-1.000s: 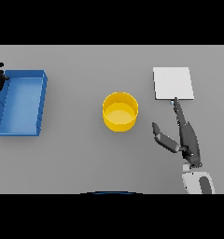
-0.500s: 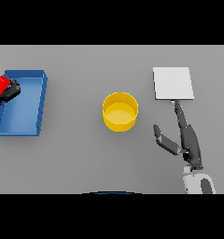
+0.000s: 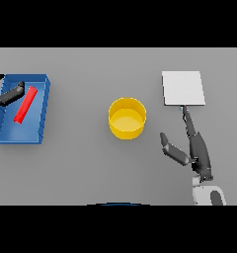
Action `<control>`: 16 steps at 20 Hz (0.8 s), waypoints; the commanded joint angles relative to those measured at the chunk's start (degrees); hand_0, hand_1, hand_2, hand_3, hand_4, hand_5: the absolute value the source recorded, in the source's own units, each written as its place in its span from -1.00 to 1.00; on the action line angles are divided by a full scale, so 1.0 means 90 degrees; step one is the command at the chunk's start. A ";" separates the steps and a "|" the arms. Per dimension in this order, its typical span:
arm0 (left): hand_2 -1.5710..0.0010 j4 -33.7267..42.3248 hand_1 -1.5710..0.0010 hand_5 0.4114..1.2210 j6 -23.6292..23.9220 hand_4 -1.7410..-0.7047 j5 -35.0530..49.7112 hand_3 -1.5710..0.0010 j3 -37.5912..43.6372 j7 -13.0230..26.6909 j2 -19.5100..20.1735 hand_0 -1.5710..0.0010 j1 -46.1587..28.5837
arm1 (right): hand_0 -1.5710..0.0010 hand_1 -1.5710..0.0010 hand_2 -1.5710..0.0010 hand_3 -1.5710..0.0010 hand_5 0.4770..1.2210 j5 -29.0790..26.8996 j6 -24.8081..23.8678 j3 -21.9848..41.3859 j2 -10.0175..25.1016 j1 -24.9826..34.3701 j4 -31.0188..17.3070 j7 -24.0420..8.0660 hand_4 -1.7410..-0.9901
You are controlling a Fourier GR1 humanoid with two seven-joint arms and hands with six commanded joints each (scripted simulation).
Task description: Pick up the red beaker and tilt it to pour out 1 green nut into yellow bowl. Pick up the yellow bowl and place it on the metallic measuring scale.
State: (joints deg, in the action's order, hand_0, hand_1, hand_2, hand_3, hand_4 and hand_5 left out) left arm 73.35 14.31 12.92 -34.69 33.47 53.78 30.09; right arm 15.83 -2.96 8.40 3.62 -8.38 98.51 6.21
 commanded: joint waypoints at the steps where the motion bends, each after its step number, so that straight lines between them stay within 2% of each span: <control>1: 0.87 -0.0026 0.87 -0.35 0.0045 0.83 -0.0001 0.88 0.0019 -0.0036 -0.0047 0.84 0.0035 | 1.00 1.00 1.00 1.00 -0.51 0.0066 -0.0024 0.0024 -0.0001 0.0012 -0.0003 -0.0044 0.46; 5: 0.95 -0.0229 0.95 -0.36 0.0151 0.84 0.0053 0.95 0.0210 -0.0426 -0.0105 0.93 0.0108 | 1.00 1.00 1.00 1.00 -0.50 0.0490 -0.0113 0.0164 0.0108 0.0031 -0.0075 -0.0117 0.45; 7: 0.97 -0.0150 0.97 -0.34 0.0249 0.86 0.0056 0.97 0.0196 -0.0522 -0.0178 0.96 0.0057 | 1.00 1.00 1.00 1.00 -0.42 0.0435 0.0178 0.0242 0.0259 0.0267 -0.0124 0.0041 0.54; 9: 0.98 -0.0061 0.98 -0.30 0.0302 0.86 0.0012 0.98 0.0151 -0.0392 -0.0150 0.97 0.0061 | 1.00 1.00 1.00 1.00 -0.38 0.0618 0.0391 0.0327 0.0539 0.0628 -0.0156 0.0007 0.44; 11: 0.99 -0.0116 0.99 -0.28 0.0263 0.84 0.0033 0.99 0.0136 -0.0351 -0.0175 0.98 0.0065 | 1.00 1.00 1.00 1.00 -0.38 0.0745 0.0747 0.0448 0.0823 0.1019 -0.0208 -0.0207 0.35; 14: 0.99 -0.0161 0.99 -0.26 0.0291 0.83 0.0008 0.99 0.0086 -0.0413 -0.0290 0.99 0.0068 | 1.00 1.00 1.00 1.00 -0.45 0.1440 0.1069 0.0804 0.1316 0.1531 -0.0415 -0.0410 0.23; 16: 1.00 -0.0120 1.00 -0.27 0.0284 0.82 0.0004 1.00 0.0070 -0.0401 -0.0257 0.99 0.0038 | 1.00 1.00 1.00 1.00 -0.48 0.1975 0.1254 0.1120 0.1604 0.1917 -0.0486 -0.0429 0.23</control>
State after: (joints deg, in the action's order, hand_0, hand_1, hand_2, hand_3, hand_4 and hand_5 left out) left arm 72.29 16.86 12.97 -34.08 29.89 51.43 30.46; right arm 33.59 8.31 18.48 18.03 8.94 94.14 2.39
